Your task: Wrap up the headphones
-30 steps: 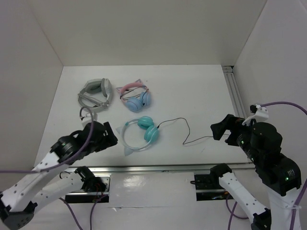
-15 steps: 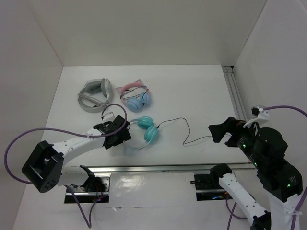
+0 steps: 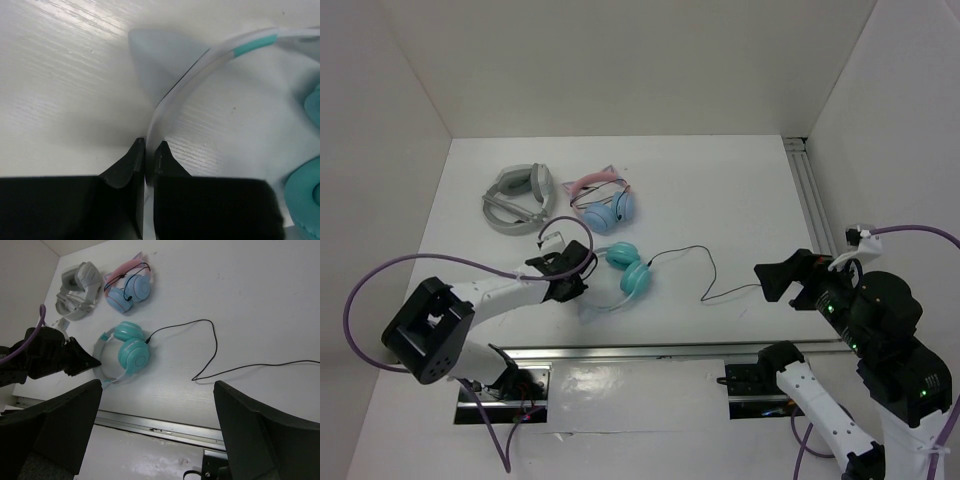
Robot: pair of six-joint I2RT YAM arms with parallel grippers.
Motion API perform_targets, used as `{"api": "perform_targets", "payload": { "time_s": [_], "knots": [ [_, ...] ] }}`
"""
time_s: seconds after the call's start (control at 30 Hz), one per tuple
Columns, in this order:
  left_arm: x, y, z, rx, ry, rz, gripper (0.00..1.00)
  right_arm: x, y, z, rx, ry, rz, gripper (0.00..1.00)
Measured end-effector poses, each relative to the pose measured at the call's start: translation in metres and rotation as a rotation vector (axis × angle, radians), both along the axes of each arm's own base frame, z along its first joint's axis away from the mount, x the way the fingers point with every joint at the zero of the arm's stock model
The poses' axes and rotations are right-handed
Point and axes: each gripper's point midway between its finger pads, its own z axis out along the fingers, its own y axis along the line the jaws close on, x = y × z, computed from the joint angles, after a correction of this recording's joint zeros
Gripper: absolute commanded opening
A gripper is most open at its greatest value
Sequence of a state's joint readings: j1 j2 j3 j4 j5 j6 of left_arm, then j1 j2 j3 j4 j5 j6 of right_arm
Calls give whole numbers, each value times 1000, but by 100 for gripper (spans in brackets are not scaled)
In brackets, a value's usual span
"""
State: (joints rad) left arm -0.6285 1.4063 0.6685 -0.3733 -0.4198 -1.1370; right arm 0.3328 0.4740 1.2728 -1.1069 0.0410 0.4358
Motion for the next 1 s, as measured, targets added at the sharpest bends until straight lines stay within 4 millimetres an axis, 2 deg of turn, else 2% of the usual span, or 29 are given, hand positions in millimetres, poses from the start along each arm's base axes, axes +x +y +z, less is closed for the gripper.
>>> {"api": "perform_targets", "payload": {
  "time_s": [0.03,0.13,0.23,0.3,0.37,0.47,0.57,0.63,0.73,0.87,1.0],
  "knots": [
    [0,-1,0,-2,-2,-2,0,0,0,0,0,-1,0,100],
    [-4,-2,2,-23,1,10,0,0,0,0,1,-1,1,100],
    [-20,7,7,-14,29,20,0,0,1,1,3,-5,4,100],
    [-35,17,19,8,46,17,0,1,2,1,6,-9,7,100],
    [-51,30,39,35,47,11,0,5,5,0,12,-15,18,100],
    [-59,42,90,34,-34,-21,0,9,13,-7,27,-22,51,100],
    [-58,42,157,-47,-198,-67,0,6,25,-12,59,-42,113,100],
    [-61,45,201,-103,-298,-88,0,1,37,-8,86,-91,193,100],
    [-72,62,250,-109,-384,-103,0,-14,65,2,114,-195,397,100],
    [-89,85,302,-89,-461,-127,0,-10,80,4,107,-260,503,100],
    [-100,101,336,-70,-518,-150,0,13,85,-5,109,-261,536,100]
  ]
}}
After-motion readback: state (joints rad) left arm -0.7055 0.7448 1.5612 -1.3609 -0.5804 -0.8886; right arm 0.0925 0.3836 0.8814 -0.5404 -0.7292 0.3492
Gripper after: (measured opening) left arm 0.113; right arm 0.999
